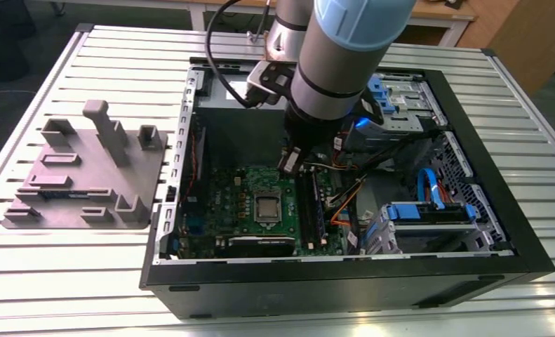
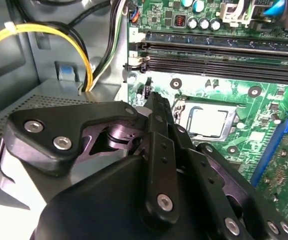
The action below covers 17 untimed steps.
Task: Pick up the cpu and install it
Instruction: 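Install the first cpu locking lever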
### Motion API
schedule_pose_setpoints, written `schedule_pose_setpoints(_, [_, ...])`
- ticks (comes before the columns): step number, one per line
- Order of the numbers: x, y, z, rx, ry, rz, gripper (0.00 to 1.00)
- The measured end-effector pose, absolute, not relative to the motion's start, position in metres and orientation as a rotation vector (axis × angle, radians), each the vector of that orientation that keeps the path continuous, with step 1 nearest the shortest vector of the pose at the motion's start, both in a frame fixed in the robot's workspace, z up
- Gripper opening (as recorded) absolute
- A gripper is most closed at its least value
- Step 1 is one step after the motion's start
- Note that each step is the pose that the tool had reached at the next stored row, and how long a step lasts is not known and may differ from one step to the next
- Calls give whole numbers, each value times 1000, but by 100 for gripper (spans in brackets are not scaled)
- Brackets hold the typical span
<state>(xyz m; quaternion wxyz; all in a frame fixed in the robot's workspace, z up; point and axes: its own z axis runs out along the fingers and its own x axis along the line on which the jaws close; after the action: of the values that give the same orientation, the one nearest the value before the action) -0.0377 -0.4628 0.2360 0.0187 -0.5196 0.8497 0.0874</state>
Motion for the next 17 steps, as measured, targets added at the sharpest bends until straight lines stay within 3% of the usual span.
schedule_pose_setpoints(17, [-40,-478,235,-1719,2577,271,11])
